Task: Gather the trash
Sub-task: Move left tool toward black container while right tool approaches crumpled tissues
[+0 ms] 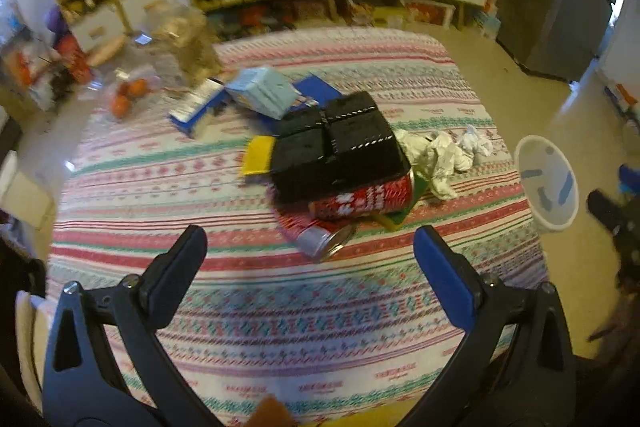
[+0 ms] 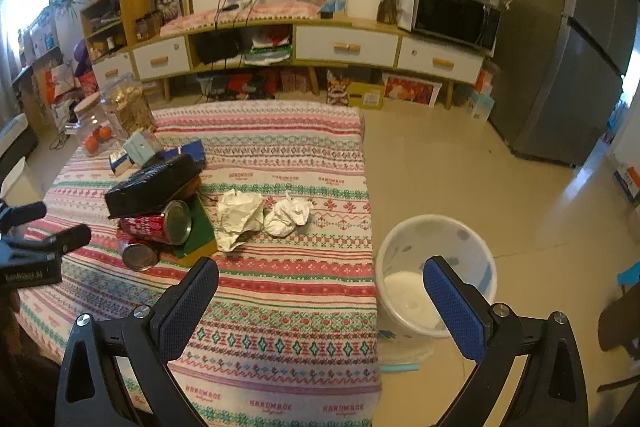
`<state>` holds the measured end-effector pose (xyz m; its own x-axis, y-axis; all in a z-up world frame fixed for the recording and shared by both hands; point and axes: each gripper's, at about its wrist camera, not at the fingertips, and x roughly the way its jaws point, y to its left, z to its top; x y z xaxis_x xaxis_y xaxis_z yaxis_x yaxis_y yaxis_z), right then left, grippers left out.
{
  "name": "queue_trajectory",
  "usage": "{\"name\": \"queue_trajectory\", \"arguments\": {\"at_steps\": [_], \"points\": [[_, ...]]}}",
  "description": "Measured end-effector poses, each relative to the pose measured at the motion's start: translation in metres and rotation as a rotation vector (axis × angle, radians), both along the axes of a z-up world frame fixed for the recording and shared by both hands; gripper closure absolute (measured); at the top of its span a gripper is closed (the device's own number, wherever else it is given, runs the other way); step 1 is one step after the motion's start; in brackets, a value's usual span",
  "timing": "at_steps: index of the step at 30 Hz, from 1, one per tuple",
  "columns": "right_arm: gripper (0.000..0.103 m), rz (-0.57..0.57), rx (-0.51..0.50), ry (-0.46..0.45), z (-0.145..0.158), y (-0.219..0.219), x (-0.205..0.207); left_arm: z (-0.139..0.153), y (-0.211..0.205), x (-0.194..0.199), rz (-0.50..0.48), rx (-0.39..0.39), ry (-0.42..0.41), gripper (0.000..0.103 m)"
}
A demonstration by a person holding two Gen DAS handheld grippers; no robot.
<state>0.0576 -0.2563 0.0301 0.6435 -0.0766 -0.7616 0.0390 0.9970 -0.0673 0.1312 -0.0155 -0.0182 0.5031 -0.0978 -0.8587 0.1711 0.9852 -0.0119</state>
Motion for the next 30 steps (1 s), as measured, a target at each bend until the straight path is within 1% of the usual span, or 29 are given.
{"name": "queue_trajectory", "arguments": {"at_steps": [1, 4, 5, 6, 9, 16, 18, 20, 21, 22, 25, 28, 30], "points": [[0.0, -0.003, 0.017, 0.027, -0.005, -0.003, 0.008, -0.003, 0.001, 0.007, -0.003, -0.026, 0.022, 0.001], [0.0, -0.011, 0.064, 0.084, -0.015, -0.009, 0.024, -0.014, 0.012, 0.035, 0.02, -0.139, 0.12, 0.001], [0.0, -0.019, 0.074, 0.103, -0.018, -0.011, 0.03, -0.017, 0.014, 0.041, 0.025, -0.168, 0.138, 0.001], [0.0, -0.027, 0.078, 0.113, -0.021, -0.014, 0.036, -0.021, 0.018, 0.049, 0.038, -0.197, 0.159, 0.003], [0.0, -0.041, 0.086, 0.133, -0.027, -0.018, 0.049, -0.028, 0.019, 0.063, 0.054, -0.245, 0.197, 0.004], [0.0, -0.051, 0.101, 0.16, -0.037, -0.018, 0.073, -0.027, 0.008, 0.083, 0.056, -0.28, 0.212, 0.004], [0.0, -0.047, 0.103, 0.161, -0.039, -0.016, 0.076, -0.028, 0.009, 0.089, 0.06, -0.314, 0.213, 0.004], [0.0, -0.041, 0.099, 0.16, -0.04, -0.013, 0.079, -0.026, 0.013, 0.091, 0.076, -0.368, 0.214, 0.005], [0.0, -0.039, 0.098, 0.16, -0.04, -0.012, 0.08, -0.026, 0.016, 0.093, 0.081, -0.386, 0.212, 0.006], [0.0, -0.037, 0.099, 0.161, -0.04, -0.011, 0.081, -0.025, 0.02, 0.094, 0.088, -0.403, 0.211, 0.011], [0.0, -0.037, 0.106, 0.164, -0.041, -0.01, 0.082, -0.028, 0.028, 0.096, 0.115, -0.426, 0.209, 0.02], [0.0, -0.045, 0.109, 0.163, -0.043, -0.01, 0.084, -0.038, 0.036, 0.1, 0.152, -0.439, 0.222, 0.027], [0.0, -0.051, 0.112, 0.164, -0.044, -0.01, 0.085, -0.046, 0.039, 0.103, 0.167, -0.456, 0.245, 0.029]]}}
